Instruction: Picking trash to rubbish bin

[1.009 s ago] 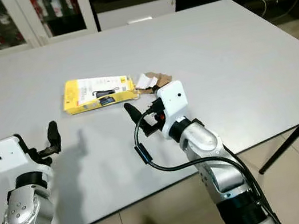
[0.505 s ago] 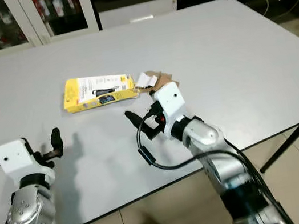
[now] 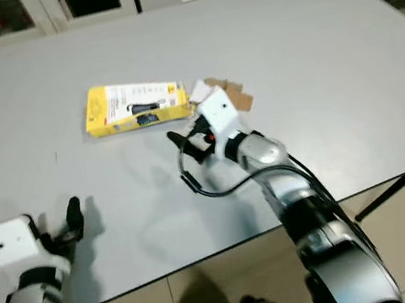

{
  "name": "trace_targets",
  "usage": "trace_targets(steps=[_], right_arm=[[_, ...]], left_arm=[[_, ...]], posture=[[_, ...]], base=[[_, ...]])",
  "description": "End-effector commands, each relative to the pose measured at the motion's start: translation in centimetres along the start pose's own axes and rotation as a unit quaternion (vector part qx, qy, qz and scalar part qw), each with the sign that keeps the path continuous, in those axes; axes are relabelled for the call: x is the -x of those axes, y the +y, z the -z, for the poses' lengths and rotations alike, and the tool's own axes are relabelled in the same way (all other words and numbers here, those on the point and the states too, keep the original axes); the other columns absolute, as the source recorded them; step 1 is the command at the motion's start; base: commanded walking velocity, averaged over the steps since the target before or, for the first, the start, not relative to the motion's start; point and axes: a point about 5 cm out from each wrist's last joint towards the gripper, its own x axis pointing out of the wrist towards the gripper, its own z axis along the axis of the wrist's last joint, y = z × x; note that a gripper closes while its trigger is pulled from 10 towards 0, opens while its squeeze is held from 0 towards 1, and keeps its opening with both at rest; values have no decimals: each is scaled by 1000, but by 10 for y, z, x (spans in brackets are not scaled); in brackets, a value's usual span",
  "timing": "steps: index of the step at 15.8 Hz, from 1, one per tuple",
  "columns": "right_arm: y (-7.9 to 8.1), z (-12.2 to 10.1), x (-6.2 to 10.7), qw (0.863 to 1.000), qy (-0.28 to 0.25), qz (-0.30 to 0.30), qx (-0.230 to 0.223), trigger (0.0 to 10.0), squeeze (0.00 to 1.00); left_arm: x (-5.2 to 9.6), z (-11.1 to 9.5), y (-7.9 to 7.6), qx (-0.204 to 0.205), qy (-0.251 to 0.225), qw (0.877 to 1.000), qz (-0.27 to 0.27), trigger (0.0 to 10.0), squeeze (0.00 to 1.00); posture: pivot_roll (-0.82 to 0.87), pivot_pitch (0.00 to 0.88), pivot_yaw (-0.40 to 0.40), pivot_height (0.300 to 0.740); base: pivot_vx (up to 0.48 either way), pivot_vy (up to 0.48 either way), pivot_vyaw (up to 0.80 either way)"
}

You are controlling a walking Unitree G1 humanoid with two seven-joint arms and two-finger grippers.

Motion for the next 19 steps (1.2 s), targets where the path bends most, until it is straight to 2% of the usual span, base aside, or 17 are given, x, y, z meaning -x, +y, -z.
trace_targets(steps=[1, 5, 8, 9, 11, 13, 18, 19], right_arm=[[-4, -3, -2, 1000, -5, 0, 13, 10000, 0], [-8, -17, -18, 999, -22, -8, 48, 10000, 0], [-17, -25, -21, 997, -28, 18, 67, 10000, 0], [-20, -26, -20, 997, -29, 25, 70, 10000, 0], [-37, -32, -15, 990, -30, 81, 107, 10000, 0], [-45, -36, -12, 987, -31, 100, 123, 10000, 0], [-55, -44, -12, 986, -24, 106, 125, 10000, 0], [-56, -44, -12, 988, -20, 102, 113, 10000, 0]], left_arm=[[4, -2, -2, 2, 1, 1000, 7, 10000, 0], [23, -3, -5, 3, 16, 999, 29, 10000, 0], [34, -1, -13, 6, 34, 995, 91, 10000, 0], [36, -1, -14, 4, 36, 994, 101, 10000, 0], [38, -1, -15, 1, 41, 992, 117, 10000, 0], [39, -3, -15, 3, 43, 991, 124, 10000, 0], [44, -2, -14, 2, 51, 989, 137, 10000, 0], [44, -2, -14, 3, 52, 989, 139, 10000, 0]], posture=[[110, 245, -35, 740], [153, 274, -33, 740], [166, 282, -25, 740], [166, 282, -25, 740], [165, 282, -23, 740], [168, 283, -24, 740], [173, 285, -23, 740], [173, 285, -23, 740]], base=[[0, 0, 0], [0, 0, 0], [0, 0, 0], [0, 0, 0], [0, 0, 0], [0, 0, 0], [0, 0, 0], [0, 0, 0]])
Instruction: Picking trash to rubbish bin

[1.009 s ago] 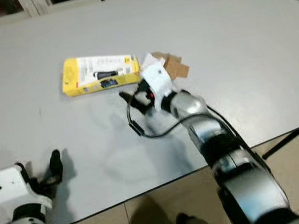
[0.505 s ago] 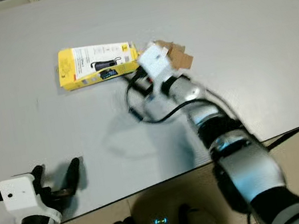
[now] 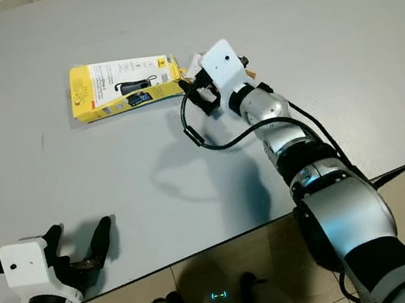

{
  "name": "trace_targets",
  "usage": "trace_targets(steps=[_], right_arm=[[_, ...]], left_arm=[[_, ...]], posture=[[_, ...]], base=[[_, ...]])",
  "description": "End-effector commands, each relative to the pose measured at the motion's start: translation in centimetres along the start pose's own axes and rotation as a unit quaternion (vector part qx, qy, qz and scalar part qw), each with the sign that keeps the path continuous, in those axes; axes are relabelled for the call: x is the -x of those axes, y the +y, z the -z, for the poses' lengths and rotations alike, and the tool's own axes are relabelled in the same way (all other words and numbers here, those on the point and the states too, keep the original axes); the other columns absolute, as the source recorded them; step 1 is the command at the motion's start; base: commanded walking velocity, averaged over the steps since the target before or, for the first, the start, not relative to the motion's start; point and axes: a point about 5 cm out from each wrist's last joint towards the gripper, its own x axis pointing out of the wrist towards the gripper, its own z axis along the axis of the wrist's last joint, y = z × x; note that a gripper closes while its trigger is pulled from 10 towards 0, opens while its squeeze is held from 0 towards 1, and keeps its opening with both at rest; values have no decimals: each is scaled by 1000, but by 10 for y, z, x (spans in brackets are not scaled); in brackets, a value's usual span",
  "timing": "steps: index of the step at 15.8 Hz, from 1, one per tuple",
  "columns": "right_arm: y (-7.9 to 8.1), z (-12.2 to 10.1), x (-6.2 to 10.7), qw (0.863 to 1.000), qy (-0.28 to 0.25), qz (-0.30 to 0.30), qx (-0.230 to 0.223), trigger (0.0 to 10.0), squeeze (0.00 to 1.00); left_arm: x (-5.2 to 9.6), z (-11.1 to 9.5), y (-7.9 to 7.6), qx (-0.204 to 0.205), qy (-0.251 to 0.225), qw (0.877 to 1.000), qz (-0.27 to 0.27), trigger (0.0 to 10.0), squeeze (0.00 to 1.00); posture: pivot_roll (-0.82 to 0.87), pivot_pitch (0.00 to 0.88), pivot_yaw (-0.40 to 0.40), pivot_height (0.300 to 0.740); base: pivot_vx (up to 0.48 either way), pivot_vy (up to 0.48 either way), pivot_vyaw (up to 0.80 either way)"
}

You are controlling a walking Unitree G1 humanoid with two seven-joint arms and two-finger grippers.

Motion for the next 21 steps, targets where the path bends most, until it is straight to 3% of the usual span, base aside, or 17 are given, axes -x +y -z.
trace_targets(steps=[1, 3, 8, 18, 19, 20, 21], right_arm=[[-4, 1, -1, 1000, 14, -3, -23, 10000, 0], [-6, 5, 0, 998, 29, 5, -56, 10000, 0], [-3, 17, 4, 996, 50, 16, -73, 10000, 0], [18, 49, 15, 992, 108, -6, -59, 10000, 0], [19, 52, 17, 992, 112, -8, -61, 9137, 0], [20, 53, 17, 992, 114, -9, -61, 6235, 0], [20, 54, 18, 991, 116, -10, -62, 0, 0]], left_arm=[[4, 0, -1, 1, 7, 1000, 10, 10000, 0], [5, 1, -3, 3, 9, 1000, 18, 10000, 0], [5, 0, -5, 6, 7, 1000, 28, 10000, 0], [5, 0, -5, 5, 7, 999, 31, 10000, 0], [6, 0, -5, 5, 8, 999, 32, 10000, 0], [6, 0, -6, 5, 8, 999, 33, 10000, 0], [6, 0, -6, 5, 8, 999, 33, 10000, 0]], posture=[[173, 285, -23, 740], [173, 285, -23, 740], [187, 275, -20, 740], [202, 267, -13, 740], [202, 267, -13, 740], [202, 267, -13, 740], [202, 267, -13, 740]], base=[[0, 0, 0], [0, 0, 0], [0, 0, 0], [0, 0, 0], [0, 0, 0], [0, 0, 0], [0, 0, 0]])
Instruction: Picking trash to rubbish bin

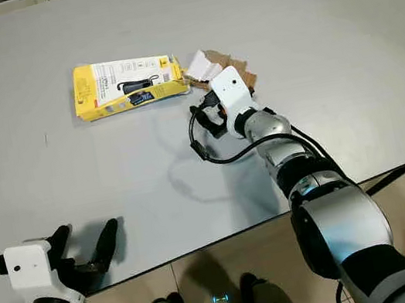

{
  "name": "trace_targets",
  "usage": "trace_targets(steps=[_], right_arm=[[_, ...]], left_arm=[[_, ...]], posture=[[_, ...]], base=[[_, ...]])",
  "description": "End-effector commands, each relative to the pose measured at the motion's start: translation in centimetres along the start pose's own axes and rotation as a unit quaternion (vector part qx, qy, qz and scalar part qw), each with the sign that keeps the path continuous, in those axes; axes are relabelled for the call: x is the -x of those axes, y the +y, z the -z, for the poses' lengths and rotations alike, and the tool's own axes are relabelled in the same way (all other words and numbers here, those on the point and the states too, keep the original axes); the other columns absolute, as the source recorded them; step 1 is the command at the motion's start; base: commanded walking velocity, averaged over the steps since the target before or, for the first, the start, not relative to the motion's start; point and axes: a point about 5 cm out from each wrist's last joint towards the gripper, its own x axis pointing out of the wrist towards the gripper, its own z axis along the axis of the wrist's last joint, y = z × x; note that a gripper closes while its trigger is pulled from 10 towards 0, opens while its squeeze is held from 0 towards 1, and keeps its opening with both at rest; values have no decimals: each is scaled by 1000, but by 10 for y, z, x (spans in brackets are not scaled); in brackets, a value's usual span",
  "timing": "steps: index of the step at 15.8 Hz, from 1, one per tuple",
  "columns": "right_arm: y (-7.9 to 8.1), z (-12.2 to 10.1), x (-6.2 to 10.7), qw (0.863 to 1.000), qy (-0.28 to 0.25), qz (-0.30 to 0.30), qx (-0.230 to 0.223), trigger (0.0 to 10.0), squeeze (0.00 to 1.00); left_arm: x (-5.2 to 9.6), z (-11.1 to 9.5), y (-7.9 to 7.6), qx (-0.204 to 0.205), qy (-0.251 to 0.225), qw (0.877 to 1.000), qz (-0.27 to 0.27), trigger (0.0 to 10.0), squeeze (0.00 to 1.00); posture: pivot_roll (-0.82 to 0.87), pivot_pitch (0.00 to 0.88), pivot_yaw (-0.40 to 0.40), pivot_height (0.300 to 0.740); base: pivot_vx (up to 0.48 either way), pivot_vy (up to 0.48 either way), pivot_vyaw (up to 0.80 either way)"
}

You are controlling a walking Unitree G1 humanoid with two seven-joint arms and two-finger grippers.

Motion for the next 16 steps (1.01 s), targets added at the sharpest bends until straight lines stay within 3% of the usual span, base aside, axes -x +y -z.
trace_targets(steps=[1, 6, 10, 12, 13, 14, 15, 16], right_arm=[[4, 19, 5, 999, 37, -9, -3, 0, 0], [9, 21, 8, 998, 25, -59, -2, 0, 0], [7, 31, 21, 993, 2, -121, -15, 157, 0], [13, 35, 29, 984, -11, -177, -28, 0, 0], [20, 39, 36, 974, -16, -225, -29, 627, 0], [21, 39, 37, 972, -16, -235, -28, 627, 0], [23, 38, 40, 969, -24, -243, -23, 5882, 0], [20, 32, 38, 974, -36, -221, -26, 10000, 345]], left_arm=[[3, -1, -1, -2, 4, 1000, 7, 10000, 0], [3, -1, -1, -2, 4, 1000, 5, 10000, 0], [-1, 0, -2, 1, 3, 1000, 8, 10000, 0], [-3, 0, -2, 1, 1, 1000, 10, 10000, 0], [-5, 0, -2, 0, 0, 1000, 11, 10000, 0], [-6, 0, -2, 0, 0, 1000, 11, 10000, 0], [-7, 0, -2, 1, -2, 1000, 11, 10000, 0], [-8, 0, -3, 2, -4, 1000, 12, 10000, 0]], posture=[[206, 267, -12, 740], [205, 266, -15, 740], [183, 260, -16, 740], [172, 254, -18, 740], [165, 251, -19, 740], [162, 248, -19, 740], [156, 245, -21, 740], [152, 243, -23, 740]], base=[[0, 0, 0], [0, 0, 0], [0, 0, 0], [0, 0, 0], [0, 0, 0], [0, 0, 0], [0, 0, 0], [0, 0, 0]])
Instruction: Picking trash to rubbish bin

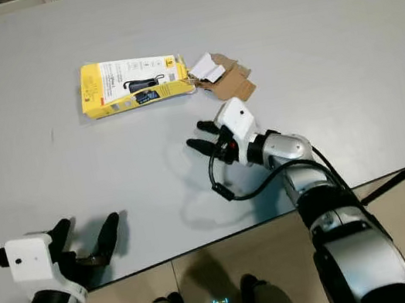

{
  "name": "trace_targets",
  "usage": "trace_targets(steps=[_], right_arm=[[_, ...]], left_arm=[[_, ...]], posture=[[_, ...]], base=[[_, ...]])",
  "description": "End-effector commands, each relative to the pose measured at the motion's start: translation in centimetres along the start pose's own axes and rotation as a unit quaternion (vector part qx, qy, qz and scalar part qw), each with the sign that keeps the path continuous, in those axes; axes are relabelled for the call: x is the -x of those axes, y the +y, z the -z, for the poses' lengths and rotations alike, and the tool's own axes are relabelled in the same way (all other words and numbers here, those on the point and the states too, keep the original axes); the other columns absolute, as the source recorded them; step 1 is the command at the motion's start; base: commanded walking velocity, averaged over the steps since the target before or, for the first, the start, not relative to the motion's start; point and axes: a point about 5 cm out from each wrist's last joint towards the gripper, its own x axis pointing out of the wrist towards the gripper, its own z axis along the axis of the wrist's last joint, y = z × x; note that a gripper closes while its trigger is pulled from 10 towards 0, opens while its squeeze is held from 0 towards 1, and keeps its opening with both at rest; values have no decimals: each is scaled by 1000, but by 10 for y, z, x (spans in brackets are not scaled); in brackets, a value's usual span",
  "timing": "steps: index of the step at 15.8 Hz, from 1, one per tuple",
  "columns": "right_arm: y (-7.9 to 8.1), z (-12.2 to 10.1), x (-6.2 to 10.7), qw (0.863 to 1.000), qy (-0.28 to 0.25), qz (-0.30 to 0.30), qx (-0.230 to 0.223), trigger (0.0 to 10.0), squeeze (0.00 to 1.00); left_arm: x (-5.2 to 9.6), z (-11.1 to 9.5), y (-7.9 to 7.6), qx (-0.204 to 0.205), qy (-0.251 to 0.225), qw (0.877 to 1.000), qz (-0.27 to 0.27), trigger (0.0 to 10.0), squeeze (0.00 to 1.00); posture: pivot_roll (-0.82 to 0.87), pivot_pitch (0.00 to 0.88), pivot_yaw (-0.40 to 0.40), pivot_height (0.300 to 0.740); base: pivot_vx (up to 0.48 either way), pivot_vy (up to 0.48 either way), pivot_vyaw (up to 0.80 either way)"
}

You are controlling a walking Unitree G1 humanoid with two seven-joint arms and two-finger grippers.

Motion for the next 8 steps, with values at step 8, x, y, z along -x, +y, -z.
trace_targets(steps=[8], right_arm=[[-27, -40, -5, 992, -65, 112, 0, 10000, 1000]], left_arm=[[0, 6, -3, 8, 11, 1000, 3, 10000, 0]], posture=[[152, 246, -28, 740]], base=[[0, 0, 0]])
